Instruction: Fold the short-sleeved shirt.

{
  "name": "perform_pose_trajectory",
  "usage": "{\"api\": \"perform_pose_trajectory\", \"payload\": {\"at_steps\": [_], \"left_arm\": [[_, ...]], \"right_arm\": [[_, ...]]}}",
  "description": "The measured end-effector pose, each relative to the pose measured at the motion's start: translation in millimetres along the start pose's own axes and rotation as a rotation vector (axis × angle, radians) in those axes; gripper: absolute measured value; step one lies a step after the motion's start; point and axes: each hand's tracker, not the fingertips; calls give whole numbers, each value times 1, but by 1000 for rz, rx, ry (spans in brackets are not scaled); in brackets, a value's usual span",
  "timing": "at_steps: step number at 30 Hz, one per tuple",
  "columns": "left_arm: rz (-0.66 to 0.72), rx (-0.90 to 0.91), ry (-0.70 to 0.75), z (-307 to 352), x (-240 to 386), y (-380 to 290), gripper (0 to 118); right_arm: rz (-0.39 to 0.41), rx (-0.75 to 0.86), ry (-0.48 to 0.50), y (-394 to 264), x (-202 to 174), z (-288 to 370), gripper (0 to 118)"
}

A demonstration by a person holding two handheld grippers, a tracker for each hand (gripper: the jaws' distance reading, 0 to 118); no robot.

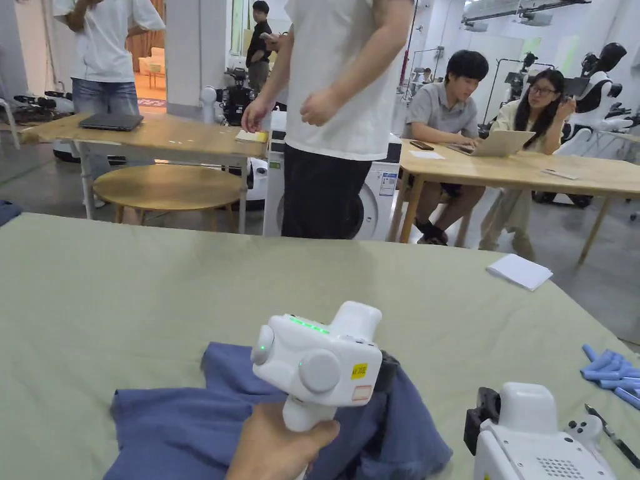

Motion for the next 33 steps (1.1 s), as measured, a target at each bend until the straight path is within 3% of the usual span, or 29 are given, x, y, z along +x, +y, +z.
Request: {"api": "perform_pose_trajectory", "payload": {"at_steps": [3, 4, 5, 13, 15, 16, 18, 19, 26, 33], "left_arm": [[48, -13, -7, 4, -10, -11, 32], [62, -13, -17, 8, -13, -12, 49], [72, -10, -18, 13, -17, -13, 53], [125, 153, 178, 91, -47, -40, 52], [132, 175, 251, 108, -59, -54, 49], [129, 191, 292, 116, -63, -60, 41], [150, 203, 381, 131, -75, -75, 3], [159, 209, 429, 139, -80, -82, 0], [314, 127, 554, 171, -147, -117, 0], [490, -19, 514, 155, -256, -105, 0]], "right_arm": [[-13, -7, 7, 0, -1, -1, 0], [-14, -9, 11, 0, -3, -2, 0], [-12, -9, 19, 2, -6, -2, 0], [5, 29, 99, 14, -48, -2, 0], [12, 36, 119, 16, -59, -3, 0], [13, 38, 125, 17, -64, -3, 0], [6, 40, 145, 18, -73, -3, 0], [0, 44, 153, 18, -77, -4, 0], [-5, 25, 203, 19, -96, -13, 0], [1, -2, 217, 19, -97, -27, 0]]}}
